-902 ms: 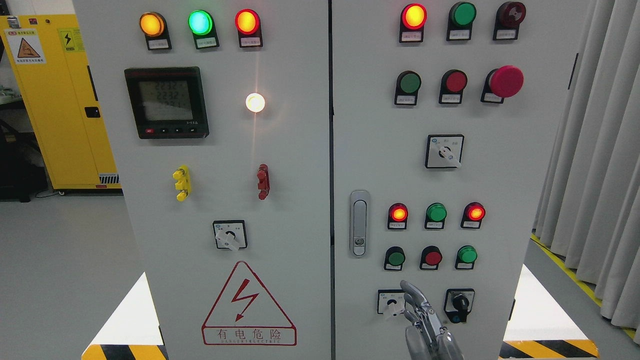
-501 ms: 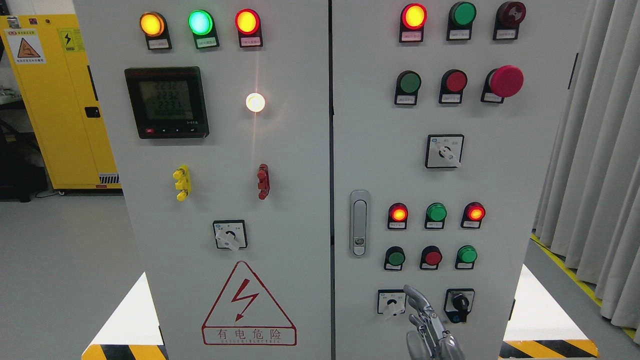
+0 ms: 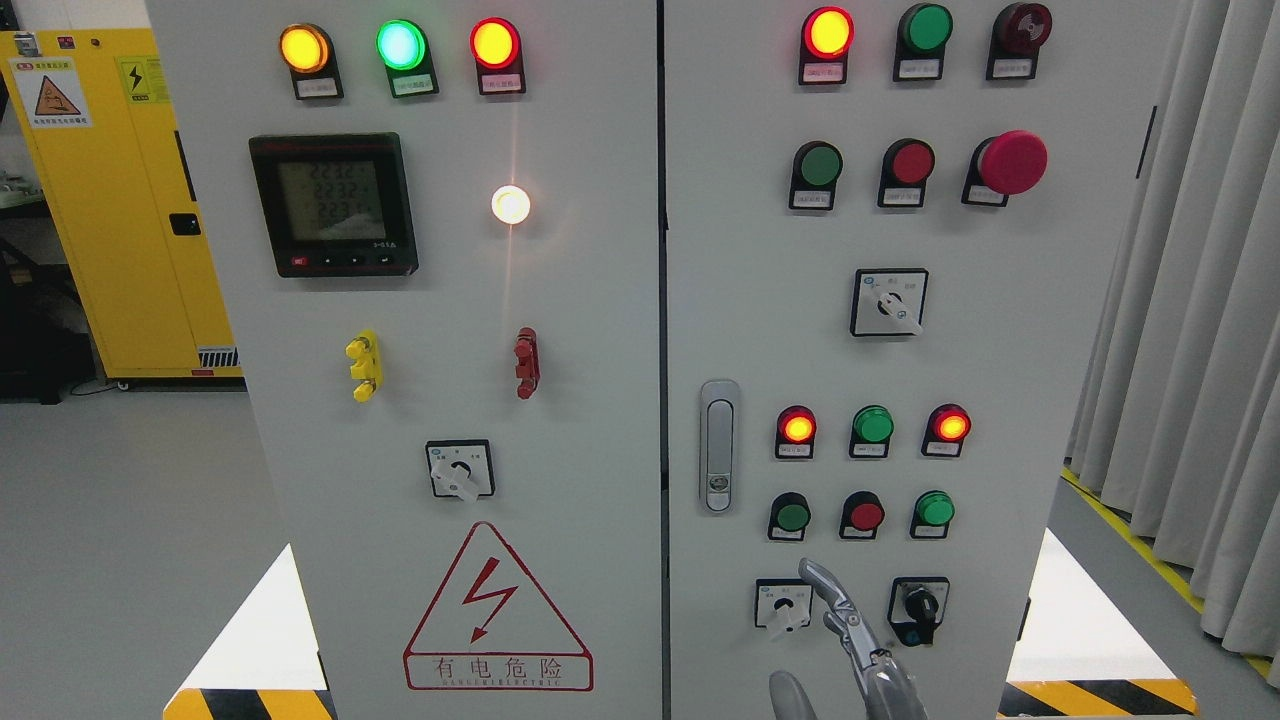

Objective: Release door handle
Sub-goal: 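Raise the right hand from below toward the silver door handle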

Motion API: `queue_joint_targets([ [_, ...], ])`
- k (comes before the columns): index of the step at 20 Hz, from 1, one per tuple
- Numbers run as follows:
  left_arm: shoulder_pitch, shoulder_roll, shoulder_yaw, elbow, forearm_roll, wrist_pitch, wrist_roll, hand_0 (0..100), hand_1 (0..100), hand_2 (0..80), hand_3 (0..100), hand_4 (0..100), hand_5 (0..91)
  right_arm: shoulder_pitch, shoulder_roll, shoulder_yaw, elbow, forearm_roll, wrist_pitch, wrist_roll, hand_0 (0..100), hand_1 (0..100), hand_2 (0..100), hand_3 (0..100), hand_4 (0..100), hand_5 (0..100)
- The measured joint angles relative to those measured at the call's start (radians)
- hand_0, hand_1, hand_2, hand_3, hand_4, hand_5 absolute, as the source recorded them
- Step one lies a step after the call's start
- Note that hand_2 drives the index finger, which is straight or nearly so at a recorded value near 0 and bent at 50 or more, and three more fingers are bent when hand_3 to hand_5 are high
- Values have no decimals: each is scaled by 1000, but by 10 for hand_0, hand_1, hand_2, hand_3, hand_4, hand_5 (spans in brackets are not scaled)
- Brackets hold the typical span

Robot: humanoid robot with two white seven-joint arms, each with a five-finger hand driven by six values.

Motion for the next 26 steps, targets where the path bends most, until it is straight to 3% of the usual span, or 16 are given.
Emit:
queue_joint_targets([
  [4, 0, 0, 0, 0, 0, 0, 0, 120, 556, 0, 0, 0, 0, -6, -2, 10, 17, 195, 0, -40, 322, 392, 0, 935, 958, 1000],
  [11, 0, 0, 0, 0, 0, 0, 0, 120, 556, 0, 0, 0, 0, -70, 35, 30, 67, 567, 0, -102, 291, 374, 0, 963, 976, 1000],
  [26, 0, 0, 0, 0, 1, 0, 0, 120, 556, 0, 0, 0, 0, -168, 94, 62, 181, 1014, 52, -129, 338, 366, 0, 978, 973, 1000],
])
